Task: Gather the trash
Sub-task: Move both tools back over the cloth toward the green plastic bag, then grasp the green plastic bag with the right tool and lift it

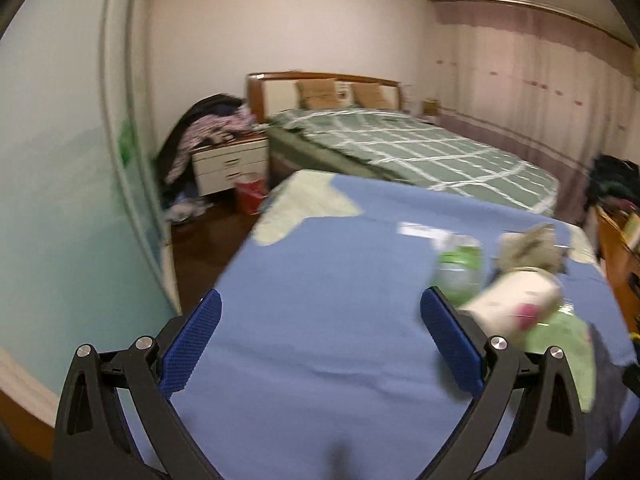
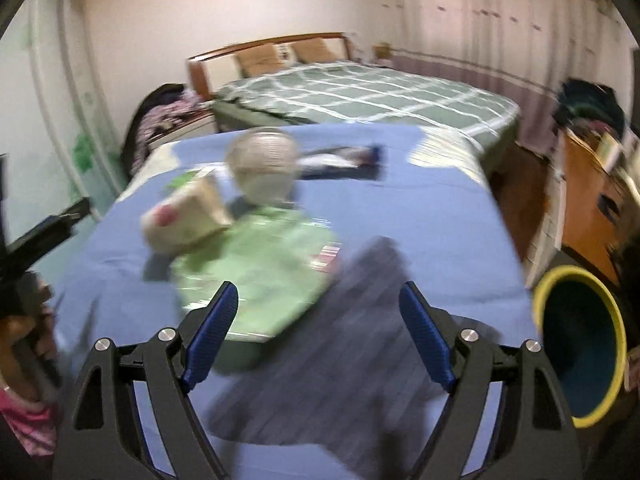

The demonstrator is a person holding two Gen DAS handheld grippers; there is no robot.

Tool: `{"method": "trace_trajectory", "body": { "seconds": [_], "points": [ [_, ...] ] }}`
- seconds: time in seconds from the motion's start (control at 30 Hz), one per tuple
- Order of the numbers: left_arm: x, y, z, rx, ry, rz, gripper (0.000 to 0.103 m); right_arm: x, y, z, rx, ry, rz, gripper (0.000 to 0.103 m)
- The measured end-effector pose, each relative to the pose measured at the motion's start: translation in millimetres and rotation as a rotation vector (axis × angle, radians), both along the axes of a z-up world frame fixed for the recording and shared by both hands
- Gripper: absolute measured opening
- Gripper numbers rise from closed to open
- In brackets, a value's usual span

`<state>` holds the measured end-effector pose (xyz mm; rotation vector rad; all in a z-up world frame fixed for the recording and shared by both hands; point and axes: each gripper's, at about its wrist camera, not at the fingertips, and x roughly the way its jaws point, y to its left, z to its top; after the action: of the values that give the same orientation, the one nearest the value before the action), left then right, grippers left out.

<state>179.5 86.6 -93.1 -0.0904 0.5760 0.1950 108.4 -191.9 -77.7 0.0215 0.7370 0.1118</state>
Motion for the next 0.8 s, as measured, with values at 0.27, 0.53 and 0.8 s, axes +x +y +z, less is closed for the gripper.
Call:
{"method": "trace_trajectory", "body": {
  "seconds": [0.27,0.53,0.8],
  "points": [
    [4,19,-16,-0.02,0.013,0.028,0.098,10,56,-24,-0.098,0.042,0.095,0.078],
    [5,15,-13,-0.05,0.013,0.047,0.098,26,60,-49,-0.173,0.111,0.085,0.073],
    [5,7,-10,-0.029,0.004,0.043,0.098,26,53,-53,-0.14,0.124,0.105,0.014]
  ]
}}
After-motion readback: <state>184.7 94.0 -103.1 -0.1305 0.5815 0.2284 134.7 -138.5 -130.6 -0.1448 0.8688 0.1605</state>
